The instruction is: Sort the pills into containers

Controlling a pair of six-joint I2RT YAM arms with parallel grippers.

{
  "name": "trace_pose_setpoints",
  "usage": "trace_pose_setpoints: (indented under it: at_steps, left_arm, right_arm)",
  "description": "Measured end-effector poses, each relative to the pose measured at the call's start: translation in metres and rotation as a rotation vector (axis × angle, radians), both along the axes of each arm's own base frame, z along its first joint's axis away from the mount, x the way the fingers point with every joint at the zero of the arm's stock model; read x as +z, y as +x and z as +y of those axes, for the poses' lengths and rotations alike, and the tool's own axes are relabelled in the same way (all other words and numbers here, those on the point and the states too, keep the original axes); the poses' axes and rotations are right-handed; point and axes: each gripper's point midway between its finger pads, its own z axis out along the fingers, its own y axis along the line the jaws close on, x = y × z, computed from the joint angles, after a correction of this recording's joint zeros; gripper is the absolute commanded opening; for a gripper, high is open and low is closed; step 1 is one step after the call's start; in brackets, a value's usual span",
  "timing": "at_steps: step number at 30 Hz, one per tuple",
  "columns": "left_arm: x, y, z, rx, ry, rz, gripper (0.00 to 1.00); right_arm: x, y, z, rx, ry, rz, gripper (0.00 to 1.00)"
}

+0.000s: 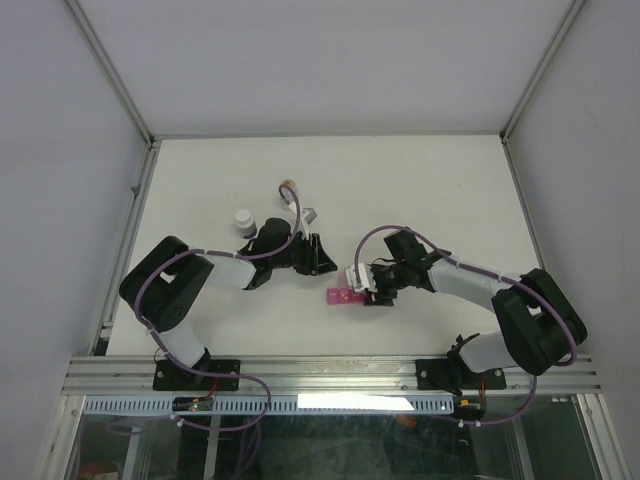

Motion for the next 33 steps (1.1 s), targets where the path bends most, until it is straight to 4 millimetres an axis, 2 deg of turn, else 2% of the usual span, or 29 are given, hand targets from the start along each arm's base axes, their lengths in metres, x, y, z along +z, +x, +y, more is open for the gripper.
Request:
trace_pose_setpoints:
  at_steps: [4,13,16,28,33]
  left_arm:
    - [0.001,-0.001,-0.008,-0.003,0.016,-0.004,0.33]
    - [-0.012,0.005,-0.003,0.054,0.107,0.013,0.14]
    - [-0.012,0.005,-0.003,0.051,0.114,0.011,0.11]
    - [-0.002,-0.027,-0.029,-0.098,0.066,-0.019,0.08]
    - [0.007,-0.038,-0.031,-0.125,0.049,-0.044,0.08]
  right_arm:
    - [-0.001,0.001,0.000,-0.009,-0.008,-0.001,0.50]
    - [-0.001,0.002,0.002,-0.007,-0.016,-0.007,0.45]
    - [-0.001,0.003,0.003,-0.005,-0.018,-0.010,0.44]
    - [-0.001,0.006,0.007,-0.011,-0.028,-0.008,0.41]
    - [-0.002,0.007,0.008,-0.012,-0.031,-0.008,0.40]
